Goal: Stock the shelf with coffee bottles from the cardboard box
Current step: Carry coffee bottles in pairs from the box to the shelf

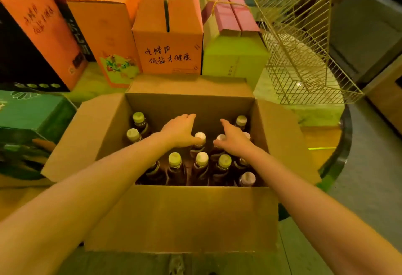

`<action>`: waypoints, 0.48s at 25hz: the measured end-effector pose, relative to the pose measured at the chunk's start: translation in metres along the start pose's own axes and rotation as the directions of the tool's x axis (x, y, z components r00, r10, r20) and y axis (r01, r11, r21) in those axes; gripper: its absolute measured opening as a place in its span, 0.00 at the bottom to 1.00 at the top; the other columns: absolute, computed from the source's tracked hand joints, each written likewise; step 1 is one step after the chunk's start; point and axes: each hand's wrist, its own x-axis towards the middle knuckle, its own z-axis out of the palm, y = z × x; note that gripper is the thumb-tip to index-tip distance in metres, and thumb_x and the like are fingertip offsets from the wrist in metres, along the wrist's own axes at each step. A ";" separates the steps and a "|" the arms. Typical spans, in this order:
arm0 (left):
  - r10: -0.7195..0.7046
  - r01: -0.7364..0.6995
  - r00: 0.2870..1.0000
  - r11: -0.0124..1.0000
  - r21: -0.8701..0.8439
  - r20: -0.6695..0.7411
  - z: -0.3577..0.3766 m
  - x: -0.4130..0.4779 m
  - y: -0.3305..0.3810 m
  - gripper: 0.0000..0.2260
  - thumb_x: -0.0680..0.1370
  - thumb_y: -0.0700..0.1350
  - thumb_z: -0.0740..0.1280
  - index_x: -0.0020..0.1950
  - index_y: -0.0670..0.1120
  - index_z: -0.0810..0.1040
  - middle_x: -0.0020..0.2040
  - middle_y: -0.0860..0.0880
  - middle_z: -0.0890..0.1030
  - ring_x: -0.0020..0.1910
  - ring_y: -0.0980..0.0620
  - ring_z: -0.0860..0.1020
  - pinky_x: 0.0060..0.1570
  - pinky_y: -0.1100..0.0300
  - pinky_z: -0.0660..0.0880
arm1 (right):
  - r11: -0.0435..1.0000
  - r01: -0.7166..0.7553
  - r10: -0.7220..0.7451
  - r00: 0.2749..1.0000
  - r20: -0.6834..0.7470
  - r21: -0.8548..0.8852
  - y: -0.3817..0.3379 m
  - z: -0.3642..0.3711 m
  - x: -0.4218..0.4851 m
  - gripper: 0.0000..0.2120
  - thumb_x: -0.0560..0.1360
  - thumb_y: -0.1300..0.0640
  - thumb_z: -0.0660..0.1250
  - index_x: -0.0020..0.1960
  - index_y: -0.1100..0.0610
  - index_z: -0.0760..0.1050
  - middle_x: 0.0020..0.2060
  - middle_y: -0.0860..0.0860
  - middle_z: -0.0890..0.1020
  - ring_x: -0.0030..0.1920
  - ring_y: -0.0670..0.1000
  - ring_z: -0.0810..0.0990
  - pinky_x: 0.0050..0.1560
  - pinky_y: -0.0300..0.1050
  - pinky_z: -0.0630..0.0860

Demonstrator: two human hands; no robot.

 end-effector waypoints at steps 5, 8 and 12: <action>0.013 0.037 0.978 0.972 -0.232 0.208 0.041 0.036 -0.034 0.38 0.73 0.53 0.71 0.76 0.44 0.55 0.75 0.45 0.61 0.73 0.45 0.61 0.69 0.53 0.62 | 0.995 -0.104 0.102 0.990 0.097 0.013 0.028 0.024 0.021 0.36 0.73 0.55 0.70 0.74 0.59 0.57 0.68 0.58 0.71 0.68 0.58 0.70 0.63 0.51 0.70; 0.100 -0.035 0.973 0.955 -0.295 0.210 0.059 0.049 -0.045 0.33 0.71 0.53 0.72 0.72 0.45 0.65 0.71 0.47 0.69 0.71 0.47 0.66 0.67 0.55 0.64 | 0.986 -0.161 0.156 0.981 0.112 0.034 0.037 0.028 0.034 0.26 0.69 0.54 0.74 0.63 0.59 0.71 0.59 0.57 0.77 0.61 0.58 0.75 0.58 0.52 0.73; 0.159 -0.095 0.977 0.921 -0.377 0.141 0.072 0.062 -0.050 0.28 0.67 0.53 0.75 0.65 0.47 0.75 0.62 0.49 0.78 0.63 0.50 0.74 0.61 0.56 0.70 | 0.988 -0.150 0.142 0.964 0.224 0.023 0.040 0.029 0.049 0.27 0.66 0.56 0.77 0.62 0.57 0.74 0.60 0.54 0.79 0.61 0.56 0.75 0.63 0.53 0.71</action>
